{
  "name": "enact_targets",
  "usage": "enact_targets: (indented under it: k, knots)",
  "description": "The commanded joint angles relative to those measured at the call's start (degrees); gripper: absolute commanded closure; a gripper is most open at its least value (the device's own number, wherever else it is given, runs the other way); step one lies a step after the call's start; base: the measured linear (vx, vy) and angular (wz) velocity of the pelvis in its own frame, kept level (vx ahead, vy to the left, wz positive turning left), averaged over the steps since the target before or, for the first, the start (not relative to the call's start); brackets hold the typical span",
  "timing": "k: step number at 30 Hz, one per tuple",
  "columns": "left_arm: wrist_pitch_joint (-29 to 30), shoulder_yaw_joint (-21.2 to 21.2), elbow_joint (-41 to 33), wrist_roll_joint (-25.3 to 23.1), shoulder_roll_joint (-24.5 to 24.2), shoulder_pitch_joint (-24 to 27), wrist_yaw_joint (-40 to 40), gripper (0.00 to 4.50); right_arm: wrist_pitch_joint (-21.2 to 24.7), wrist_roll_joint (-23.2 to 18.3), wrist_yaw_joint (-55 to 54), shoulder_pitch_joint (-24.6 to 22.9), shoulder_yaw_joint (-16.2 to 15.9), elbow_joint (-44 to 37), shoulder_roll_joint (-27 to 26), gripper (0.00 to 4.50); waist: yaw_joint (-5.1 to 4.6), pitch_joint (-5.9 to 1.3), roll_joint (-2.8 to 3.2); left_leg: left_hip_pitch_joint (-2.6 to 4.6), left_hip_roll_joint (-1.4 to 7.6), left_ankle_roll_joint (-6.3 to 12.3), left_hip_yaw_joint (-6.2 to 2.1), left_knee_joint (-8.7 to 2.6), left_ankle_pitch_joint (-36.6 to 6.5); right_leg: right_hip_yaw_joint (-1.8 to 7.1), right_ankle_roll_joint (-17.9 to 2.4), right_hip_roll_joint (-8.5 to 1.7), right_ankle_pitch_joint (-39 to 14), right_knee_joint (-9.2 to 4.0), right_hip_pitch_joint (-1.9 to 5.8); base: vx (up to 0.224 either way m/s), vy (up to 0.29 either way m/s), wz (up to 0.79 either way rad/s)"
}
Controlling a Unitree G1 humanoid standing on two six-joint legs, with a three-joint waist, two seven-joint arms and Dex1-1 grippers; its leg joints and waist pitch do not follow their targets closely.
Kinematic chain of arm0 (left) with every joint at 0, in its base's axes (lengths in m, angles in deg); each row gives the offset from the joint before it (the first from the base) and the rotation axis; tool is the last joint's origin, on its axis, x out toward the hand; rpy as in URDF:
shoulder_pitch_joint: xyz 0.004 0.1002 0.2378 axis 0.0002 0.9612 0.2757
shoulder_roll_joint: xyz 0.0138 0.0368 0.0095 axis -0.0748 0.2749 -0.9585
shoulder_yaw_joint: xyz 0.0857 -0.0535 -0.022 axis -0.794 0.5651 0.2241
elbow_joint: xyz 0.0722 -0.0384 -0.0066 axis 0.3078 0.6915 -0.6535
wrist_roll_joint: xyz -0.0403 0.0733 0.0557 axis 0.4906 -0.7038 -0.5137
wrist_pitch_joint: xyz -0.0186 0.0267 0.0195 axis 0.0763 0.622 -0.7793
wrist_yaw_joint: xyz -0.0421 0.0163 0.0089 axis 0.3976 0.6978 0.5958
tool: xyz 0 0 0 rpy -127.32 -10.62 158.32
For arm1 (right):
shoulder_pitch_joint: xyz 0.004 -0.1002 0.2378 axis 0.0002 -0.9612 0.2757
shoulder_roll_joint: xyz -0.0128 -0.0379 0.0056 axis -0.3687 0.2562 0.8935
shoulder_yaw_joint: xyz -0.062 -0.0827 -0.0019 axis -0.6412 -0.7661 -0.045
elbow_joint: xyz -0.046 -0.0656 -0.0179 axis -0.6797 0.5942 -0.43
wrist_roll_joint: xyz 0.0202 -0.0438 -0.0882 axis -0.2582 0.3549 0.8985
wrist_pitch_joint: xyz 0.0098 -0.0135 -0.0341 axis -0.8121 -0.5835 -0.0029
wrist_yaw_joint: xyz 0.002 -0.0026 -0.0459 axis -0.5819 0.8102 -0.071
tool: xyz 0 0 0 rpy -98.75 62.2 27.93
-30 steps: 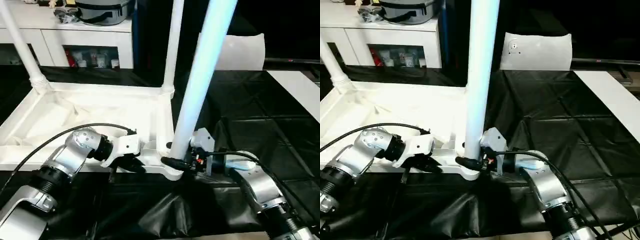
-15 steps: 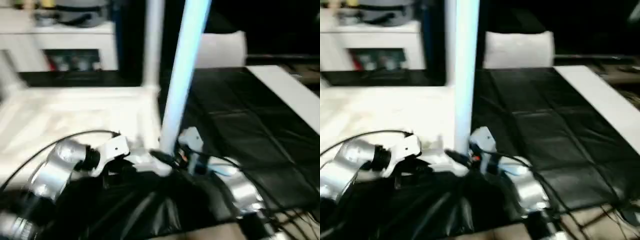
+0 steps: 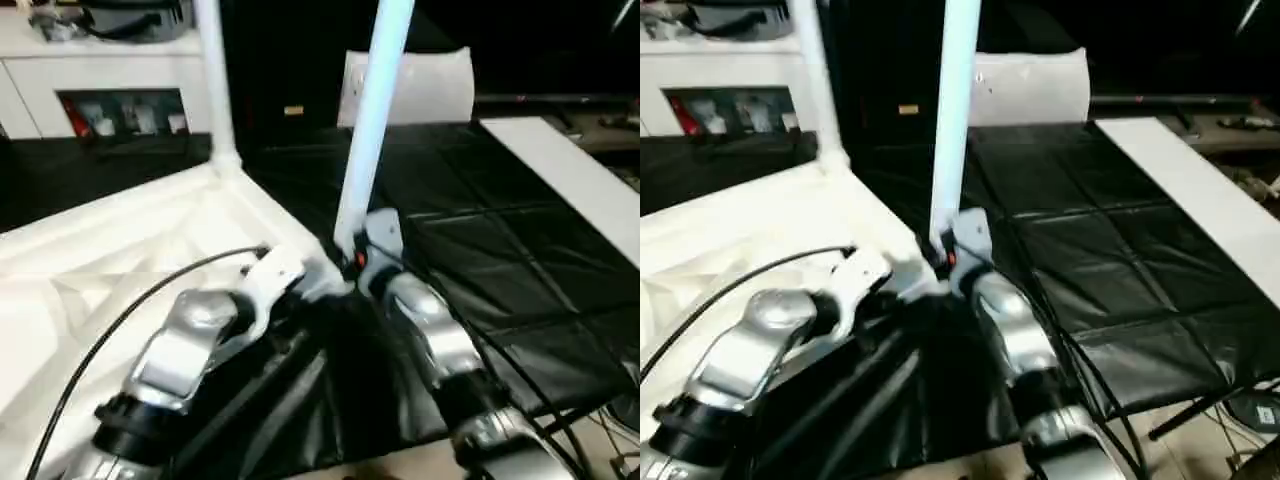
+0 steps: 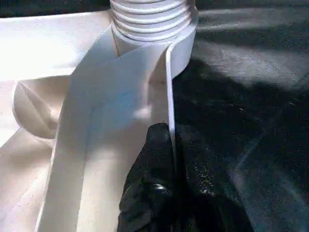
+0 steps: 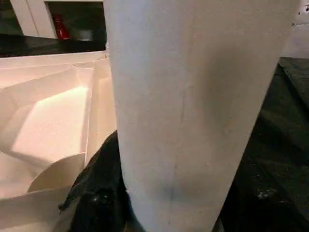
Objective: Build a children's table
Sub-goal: Rotate leg to tighten
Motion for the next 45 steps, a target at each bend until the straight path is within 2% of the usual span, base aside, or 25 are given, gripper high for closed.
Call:
enact_targets:
  k: [1, 3, 4, 5, 8, 10, 13, 15, 17, 19, 22, 23, 24, 26, 28, 30, 31, 32, 33, 35, 38, 39, 41, 43, 45]
  knots:
    - [0.25, -4.82, 0.03, 0.89, 0.67, 0.64, 1.82, 4.5, 2.83, 0.04, -0.17, -0.3, -0.27, 5.19, -1.11, 2.55, 0.23, -1.87, 1.1, -1.06, 0.61, 1.15, 0.33, -3.96, -17.39, 2.5, -7.92, -3.38, -19.31, -4.25, 2.22, 0.0, 0.0, 0.0]
    - [0.32, -4.71, 0.21, 1.12, 0.42, 0.74, 1.5, 4.5, 2.72, -0.72, 1.12, 0.01, 0.03, 6.21, -1.32, 2.55, 0.22, -1.79, 1.21, -1.1, 0.61, 1.13, 0.3, -4.02, -17.6, 2.44, -7.91, -3.44, -19.95, -4.3, 2.3, 0.0, 0.0, 0.0]
    - [0.23, -4.52, 0.15, 1.32, 0.17, 0.9, 1.57, 4.5, 2.76, -0.63, 1.45, 0.09, 0.0, 6.41, -1.31, 2.2, 0.2, -1.76, 1.2, -1.08, 0.63, 1.11, 0.28, -4.03, -17.84, 2.42, -7.86, -3.43, -20.31, -4.33, 2.25, 0.0, 0.0, 0.0]
    - [0.19, -4.4, 0.12, 1.44, 0.11, 0.96, 1.58, 4.5, 2.73, -0.49, 1.43, 0.13, 0.0, 6.5, -1.3, 2.2, 0.1, -1.68, 1.19, -1.12, 0.62, 1.03, 0.23, -4.06, -18.51, 2.39, -7.7, -3.44, -21.31, -4.41, 2.24, 0.0, 0.0, 0.0]
    - [-1.02, -3.2, 0.38, 2.01, 0.06, 1.09, 1.58, 4.5, 2.27, -0.02, 2.07, 0.51, -0.1, 7.11, -1.24, 1.77, 0.11, -1.68, 1.23, -0.72, 0.62, 0.94, 0.26, -3.94, -19.89, 2.41, -7.23, -3.46, -23.4, -4.74, 1.84, 0.0, 0.0, 0.0]
    - [-2.21, -2.03, 1.19, 2.36, -0.04, 0.76, 1.6, 4.5, 1.52, 1.44, 2.89, 0.6, -1.46, 7.19, -0.5, 1.58, 0.26, -1.76, 1.28, -0.89, 0.68, 0.87, 0.27, -3.97, -18.85, 2.46, -7.79, -3.43, -21.58, -4.52, 1.99, 0.0, 0.0, 0.0]
    - [-2.88, -0.84, 2.44, 2.34, -0.29, 0.04, 0.78, 4.5, 2.92, 1.48, 5.64, -0.38, -2.43, 5.71, 0.11, 1.31, 0.46, -1.96, 1.3, -1.08, 0.71, 1.16, 0.46, -3.92, -15.43, 2.55, -9.52, -3.29, -15.26, -3.86, 2.51, 0.0, 0.0, 0.0]
    - [-4.01, -0.18, 3.82, 2.56, -0.59, -0.86, 0.81, 4.5, 3.39, 1.72, 6.09, -1.72, -2.71, 3.59, 1.13, 1.19, 0.55, -1.91, 1.13, -1.1, 0.63, 1.55, 0.57, -3.88, -14.8, 2.55, -9.79, -3.32, -14.98, -3.85, 2.64, 0.0, 0.0, 0.0]
    - [-4.51, 0.12, 4.31, 2.69, -0.74, -1.17, 0.86, 4.5, 3.82, 1.41, 6.44, -2.43, -2.57, 2.49, 1.53, 1.0, 0.79, -1.82, 1.2, -0.96, 0.69, 1.58, 0.62, -3.89, -14.98, 2.59, -9.51, -3.39, -16.43, -3.99, 2.53, 0.0, 0.0, 0.0]
    - [-6.82, 0.45, 6.21, 3.08, -1.71, -2.05, 1.47, 4.5, 4.6, 0.64, 8.31, -5.42, -2.23, -1.96, 3.13, 0.79, 1.36, -1.79, 1.07, -0.99, 0.61, 1.69, 0.64, -3.88, -14.92, 2.64, -8.08, -3.36, -18.35, -4.24, 2.67, 0.0, 0.0, 0.0]
    - [-9.34, 0.58, 8.12, 3.4, -2.73, -2.66, 2.91, 4.5, 6.21, -2.2, 12.8, -10.18, -1.71, -10.04, 5.67, 0.68, 1.65, -1.66, 1.05, -0.97, 0.66, 2.21, 0.72, -3.94, -15.01, 2.67, -7.61, -3.43, -19.32, -4.41, 2.58, 0.0, 0.0, 0.0]
    - [-9.87, 0.57, 8.49, 3.47, -2.92, -2.77, 3.17, 4.5, 6.46, -2.61, 13.39, -10.95, -1.6, -11.39, 6.2, 0.55, 1.85, -1.56, 0.96, -0.96, 0.59, 2.44, 0.72, -3.95, -15.0, 2.64, -6.8, -3.38, -20.78, -4.65, 2.65, 0.0, 0.0, 0.0]
    - [-11.29, 0.33, 9.44, 3.56, -3.53, -3.07, 4.17, 4.5, 6.33, -3.36, 14.98, -12.81, -1.44, -14.36, 7.8, 0.42, 1.87, -1.63, 1.11, -0.89, 0.62, 2.49, 0.71, -3.9, -15.02, 2.66, -6.73, -3.48, -21.21, -4.6, 2.57, 0.0, 0.0, 0.0]
    - [-12.77, 0.01, 10.23, 3.67, -4.16, -3.33, 5.28, 4.5, 7.2, -4.15, 16.28, -14.23, -1.27, -16.81, 9.28, 0.26, 2.03, -1.49, 0.96, -1.11, 0.48, 3.12, 0.65, -3.91, -14.67, 2.55, -5.67, -3.51, -24.06, -4.96, 2.58, 0.0, 0.0, 0.0]
    - [-15.33, -0.43, 11.43, 4.18, -5.12, -3.63, 7.64, 4.5, 8.38, -5.73, 18.38, -15.87, -0.46, -19.94, 11.4, 0.19, 1.99, -1.43, 1.09, -1.07, 0.52, 3.2, 0.61, -3.9, -14.8, 2.51, -5.5, -3.61, -25.64, -5.18, 2.44, 0.0, 0.0, 0.0]
    - [-20.78, -2.04, 12.8, 4.9, -7.29, -3.85, 13.24, 4.5, 7.87, -7.34, 21.96, -17.13, 1.24, -22.93, 15.18, 0.09, 2.26, -1.5, 1.23, -1.05, 0.63, 3.71, 0.51, -3.89, -14.15, 2.55, -5.1, -3.62, -24.9, -5.17, 2.49, 0.0, 0.0, 0.0]
    - [-22.2, -2.53, 13.34, 5.18, -7.95, -3.96, 14.89, 4.5, 7.48, -7.37, 23.34, -17.22, 1.68, -23.57, 16.57, 0.09, 2.29, -1.55, 1.19, -1.09, 0.66, 3.68, 0.59, -3.82, -13.31, 2.58, -5.62, -3.54, -23.4, -4.89, 2.52, 0.0, 0.0, 0.0]
    - [-23.39, -2.97, 14.09, 5.17, -8.54, -4.22, 16.08, 4.5, 6.97, -7.31, 24.76, -17.03, 1.99, -23.74, 17.83, 0.09, 2.36, -1.57, 1.5, -0.97, 0.67, 3.71, 0.66, -3.76, -13.02, 2.62, -6.0, -3.51, -22.55, -4.82, 2.43, 0.0, 0.0, 0.0]
    - [-25.64, -3.63, 15.49, 5.08, -9.29, -4.75, 17.74, 4.5, 7.31, -7.56, 26.65, -16.98, 2.15, -24.72, 19.59, 0.09, 2.48, -1.67, 1.39, -0.89, 0.71, 3.86, 0.84, -3.58, -12.23, 2.68, -6.78, -3.46, -20.52, -4.63, 2.43, 0.0, 0.0, 0.0]
    - [-28.98, -4.61, 16.68, 5.44, -10.2, -5.31, 20.87, 4.5, 7.56, -8.06, 29.6, -16.54, 1.93, -25.38, 21.82, 0.09, 3.14, -1.85, 1.52, -0.7, 0.75, 4.18, 0.93, -3.44, -10.4, 2.69, -8.05, -3.34, -16.63, -4.18, 2.56, 0.0, 0.0, 0.0]
    - [-31.95, -5.27, 18.17, 6.48, -10.71, -6.19, 25.2, 4.5, 7.42, -8.38, 34.51, -15.37, 0.67, -25.53, 24.96, 0.09, 3.53, -2.15, 1.33, -0.79, 0.86, 4.7, 1.01, -3.18, -7.13, 2.73, -10.78, -3.52, -9.54, -3.13, 3.08, 0.0, 0.0, 0.0]
    - [-33.61, -6.07, 19.09, 6.63, -11.12, -6.96, 27.69, 4.5, 6.88, -7.95, 37.97, -14.56, -1.17, -25.48, 27.16, 0.09, 3.68, -2.23, 1.18, -0.77, 0.84, 5.15, 1.07, -3.03, -5.79, 2.65, -11.64, -3.43, -7.42, -2.89, 3.2, 0.0, 0.0, 0.0]
    - [-34.7, -6.7, 19.6, 6.61, -11.49, -7.41, 29.33, 4.5, 7.25, -7.97, 40.36, -14.07, -2.35, -25.49, 28.29, 0.09, 3.98, -2.2, 1.24, -0.8, 0.92, 5.68, 1.15, -2.89, -4.97, 2.69, -12.62, -3.57, -5.43, -2.58, 3.27, 0.0, 0.0, 0.0]
    - [-36.92, -7.67, 20.83, 6.55, -11.92, -8.3, 32.04, 4.5, 8.05, -8.35, 44.82, -13.15, -3.99, -25.52, 29.69, 0.09, 4.36, -2.19, 0.98, -0.68, 1.0, 5.75, 1.22, -2.84, -5.35, 2.71, -12.88, -3.75, -6.32, -2.56, 3.28, 0.0, 0.0, 0.0]
    - [-38.12, -8.25, 21.61, 6.61, -12.09, -8.84, 33.8, 4.5, 8.25, -8.33, 47.23, -12.44, -4.97, -25.33, 30.26, 0.09, 4.52, -2.13, 0.99, -0.67, 1.04, 5.73, 1.23, -2.84, -6.07, 2.73, -12.73, -3.84, -7.58, -2.61, 3.27, 0.0, 0.0, 0.0]
